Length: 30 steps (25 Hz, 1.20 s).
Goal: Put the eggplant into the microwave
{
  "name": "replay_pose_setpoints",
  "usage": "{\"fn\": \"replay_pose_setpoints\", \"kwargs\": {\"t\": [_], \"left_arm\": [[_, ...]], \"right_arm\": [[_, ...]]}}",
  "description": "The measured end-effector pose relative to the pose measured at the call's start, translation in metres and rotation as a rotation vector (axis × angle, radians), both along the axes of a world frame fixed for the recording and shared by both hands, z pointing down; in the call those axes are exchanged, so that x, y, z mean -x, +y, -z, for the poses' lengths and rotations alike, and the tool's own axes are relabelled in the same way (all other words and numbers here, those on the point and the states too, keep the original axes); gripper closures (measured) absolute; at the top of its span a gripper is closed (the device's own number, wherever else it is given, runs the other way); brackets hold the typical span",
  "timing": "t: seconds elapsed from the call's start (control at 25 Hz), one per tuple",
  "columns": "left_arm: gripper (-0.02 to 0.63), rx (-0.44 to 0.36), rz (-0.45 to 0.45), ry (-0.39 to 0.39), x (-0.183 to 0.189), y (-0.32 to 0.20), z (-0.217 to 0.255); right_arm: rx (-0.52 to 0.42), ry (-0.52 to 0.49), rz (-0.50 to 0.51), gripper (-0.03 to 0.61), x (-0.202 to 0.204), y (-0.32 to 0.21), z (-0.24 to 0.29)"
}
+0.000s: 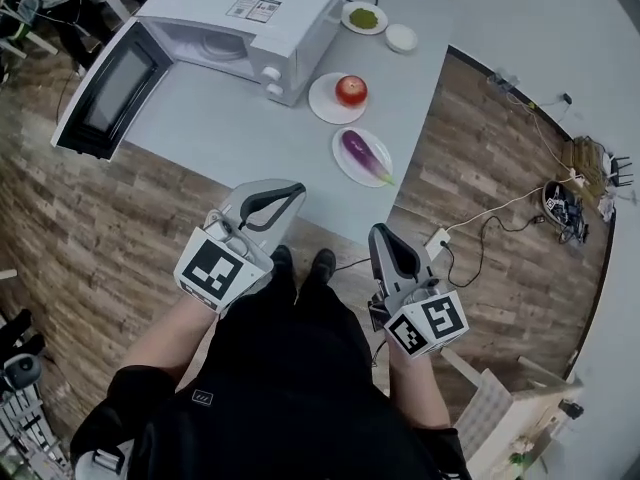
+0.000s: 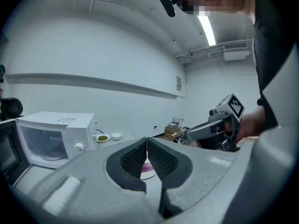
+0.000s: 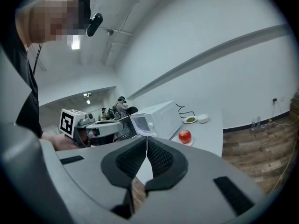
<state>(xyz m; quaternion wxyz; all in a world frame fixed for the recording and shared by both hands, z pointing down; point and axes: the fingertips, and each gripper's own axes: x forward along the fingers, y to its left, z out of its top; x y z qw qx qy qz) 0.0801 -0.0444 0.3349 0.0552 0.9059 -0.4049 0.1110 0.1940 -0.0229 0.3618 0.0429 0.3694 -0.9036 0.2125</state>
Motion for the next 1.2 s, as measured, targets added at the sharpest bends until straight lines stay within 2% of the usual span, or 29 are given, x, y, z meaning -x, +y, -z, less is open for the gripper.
{"fn": "replay_pose_setpoints", "kwargs": {"t": [0.28,0.56,0.92,1.08,1.2], "left_arm": [[0.603,0.012,-0.117,-0.068,-0.030,-0.021,-0.029],[0.603,-0.016,-0.214,-0.177,-0.048,-0.032,-0.073],[0.603,-0.019,-0.277,-0.298,-0.059,-0.058,-0.137],[0.603,-0.013,-0.312,-0.370,-0.065,-0.071,-0.165],[0.600,-0.045,-0.359,-0.488,-0.070,-0.078,-0.188]], "right_arm": [[0.031,0.014,-0.081,0.561,-0.029,-0.005,-0.029],[0.032,0.046,-0.111,0.561,-0.034,-0.017,-0.061],[0.057,0.050,-0.141,0.561,-0.034,-0.027,-0.099],[0.084,0.041,-0.156,0.561,-0.036,-0.029,-0.122],[0.096,0.034,-0.163,0.561,-0.036,-0.032,-0.135]]}}
